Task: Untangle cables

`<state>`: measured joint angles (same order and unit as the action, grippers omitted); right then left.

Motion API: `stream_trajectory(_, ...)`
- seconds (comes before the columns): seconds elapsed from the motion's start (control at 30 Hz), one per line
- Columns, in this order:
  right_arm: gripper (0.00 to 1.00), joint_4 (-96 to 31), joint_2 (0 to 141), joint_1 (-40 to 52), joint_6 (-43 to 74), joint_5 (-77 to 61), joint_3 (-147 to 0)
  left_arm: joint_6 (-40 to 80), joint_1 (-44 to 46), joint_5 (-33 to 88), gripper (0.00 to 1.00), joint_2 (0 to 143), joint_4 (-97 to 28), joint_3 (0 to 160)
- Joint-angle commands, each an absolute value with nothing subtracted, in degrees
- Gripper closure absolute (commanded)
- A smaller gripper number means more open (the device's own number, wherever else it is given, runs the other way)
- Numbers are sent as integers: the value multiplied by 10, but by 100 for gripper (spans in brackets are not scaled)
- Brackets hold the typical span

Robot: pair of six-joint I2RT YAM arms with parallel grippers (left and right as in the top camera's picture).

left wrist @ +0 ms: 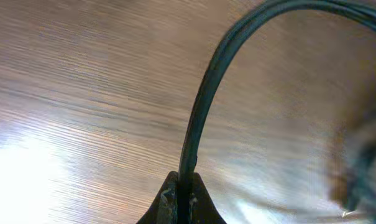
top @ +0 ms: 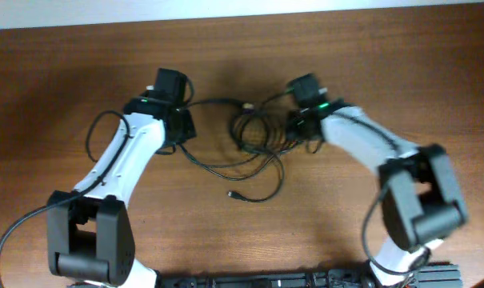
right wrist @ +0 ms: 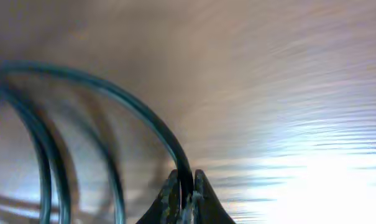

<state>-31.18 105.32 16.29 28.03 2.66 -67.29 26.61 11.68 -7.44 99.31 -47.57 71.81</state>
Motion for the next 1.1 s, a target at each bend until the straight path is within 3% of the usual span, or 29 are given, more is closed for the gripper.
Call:
stream_trajectory(0.0,96,-336,972,72,297,-9,-672,261,65,-103,100,983,-479,721)
stream_trajectory(0.13,96,-402,954,1,296,-1,-672,263,11,-73,100,983,-479,721)
stream_trajectory(0.37,96,-476,954,-11,297,241,-672,263,-26,-93,100,983,-479,721)
stream_trajectory(0.5,96,-486,954,-61,297,255,-672,265,-65,-105,100,983,-479,721)
stream_trajectory(0.63,96,-456,952,-111,279,97,-672,291,-103,-3,100,983,-460,721)
stream_trajectory(0.8,96,-347,952,-75,4,-418,-672,265,-81,253,100,983,-384,721)
stream_trajectory(0.87,96,-363,952,-33,-23,-417,-672,228,-46,270,100,983,-367,721)
stream_trajectory(0.97,91,-382,952,3,37,-201,-672,209,-7,233,83,983,-371,721)
stream_trajectory(1.03,84,-393,952,5,39,-153,-672,209,6,229,35,983,-374,721)
stream_trajectory(1.07,77,-398,954,5,39,-148,-672,209,15,229,23,983,-378,721)
